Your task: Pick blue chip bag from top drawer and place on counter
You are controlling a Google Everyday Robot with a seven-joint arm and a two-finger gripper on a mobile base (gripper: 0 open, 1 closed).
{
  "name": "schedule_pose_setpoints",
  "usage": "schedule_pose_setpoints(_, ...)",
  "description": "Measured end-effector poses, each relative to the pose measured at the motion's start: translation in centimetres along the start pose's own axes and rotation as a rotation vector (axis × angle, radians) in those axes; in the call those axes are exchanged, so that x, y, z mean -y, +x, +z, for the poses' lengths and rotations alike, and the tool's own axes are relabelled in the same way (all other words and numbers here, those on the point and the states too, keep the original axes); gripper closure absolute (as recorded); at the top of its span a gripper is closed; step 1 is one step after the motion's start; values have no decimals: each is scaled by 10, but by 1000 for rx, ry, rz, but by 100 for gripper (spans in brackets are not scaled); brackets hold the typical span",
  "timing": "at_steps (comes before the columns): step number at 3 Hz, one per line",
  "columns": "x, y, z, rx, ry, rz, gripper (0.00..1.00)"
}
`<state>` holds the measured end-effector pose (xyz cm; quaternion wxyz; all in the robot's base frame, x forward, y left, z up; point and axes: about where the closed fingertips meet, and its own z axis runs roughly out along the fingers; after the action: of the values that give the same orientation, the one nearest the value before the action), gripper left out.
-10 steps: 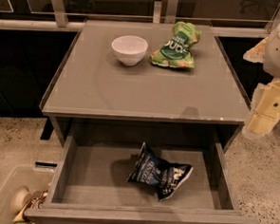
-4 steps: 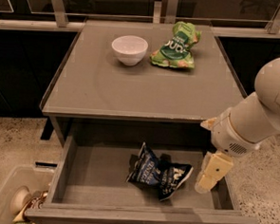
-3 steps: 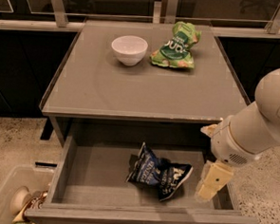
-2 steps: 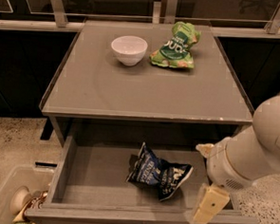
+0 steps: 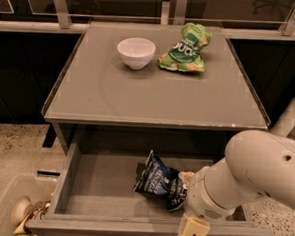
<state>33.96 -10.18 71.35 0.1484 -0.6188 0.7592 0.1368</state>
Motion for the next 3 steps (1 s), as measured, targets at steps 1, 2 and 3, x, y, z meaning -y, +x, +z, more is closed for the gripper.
schedule_pose_setpoints(1, 15, -22, 21, -44, 65, -22, 0)
schedule_pose_setpoints(2, 49, -30, 30, -120, 163, -34, 0)
schedule_pose_setpoints(3, 60, -25, 27, -164, 207, -19, 0)
